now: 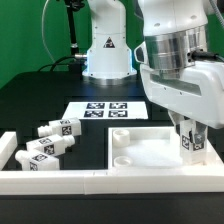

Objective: Assemble one leg

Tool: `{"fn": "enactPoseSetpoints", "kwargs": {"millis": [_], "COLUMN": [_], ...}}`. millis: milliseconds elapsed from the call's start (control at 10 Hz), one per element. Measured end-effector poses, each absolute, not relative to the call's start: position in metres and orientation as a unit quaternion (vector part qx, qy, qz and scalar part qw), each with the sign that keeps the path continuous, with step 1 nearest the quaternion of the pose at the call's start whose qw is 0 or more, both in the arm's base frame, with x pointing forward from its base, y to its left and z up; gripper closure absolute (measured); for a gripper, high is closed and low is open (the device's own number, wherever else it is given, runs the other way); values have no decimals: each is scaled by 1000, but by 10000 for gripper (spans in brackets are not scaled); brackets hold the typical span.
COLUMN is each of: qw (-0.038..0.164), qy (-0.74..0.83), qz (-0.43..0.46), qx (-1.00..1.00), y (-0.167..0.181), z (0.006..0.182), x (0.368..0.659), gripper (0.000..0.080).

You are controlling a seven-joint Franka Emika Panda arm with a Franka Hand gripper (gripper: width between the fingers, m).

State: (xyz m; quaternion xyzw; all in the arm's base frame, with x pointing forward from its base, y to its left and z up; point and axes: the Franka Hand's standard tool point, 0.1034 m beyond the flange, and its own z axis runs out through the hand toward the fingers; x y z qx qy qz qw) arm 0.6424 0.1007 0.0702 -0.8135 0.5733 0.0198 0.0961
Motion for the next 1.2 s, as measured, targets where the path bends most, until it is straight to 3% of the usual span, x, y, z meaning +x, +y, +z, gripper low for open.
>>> {"fn": "enactPoseSetpoints", "kwargs": {"millis": [100, 200, 300, 400, 700, 800, 1000, 1200], "qw": [96, 91, 91, 91, 84, 76, 34, 30], "qy": [551, 479, 371, 286, 166, 100, -154, -183], "qz": [18, 10, 0, 0, -4, -12, -42, -42], "qx": [-829, -873, -924, -954, -983, -992, -987, -982], "y": [102, 105, 106, 110, 112, 110, 105, 107], "z": [70, 72, 73, 72, 71, 71, 76, 75], "x": [642, 643, 644, 644, 642, 643, 650, 650], "gripper": [434, 434, 265, 176, 155, 151, 151, 151]}}
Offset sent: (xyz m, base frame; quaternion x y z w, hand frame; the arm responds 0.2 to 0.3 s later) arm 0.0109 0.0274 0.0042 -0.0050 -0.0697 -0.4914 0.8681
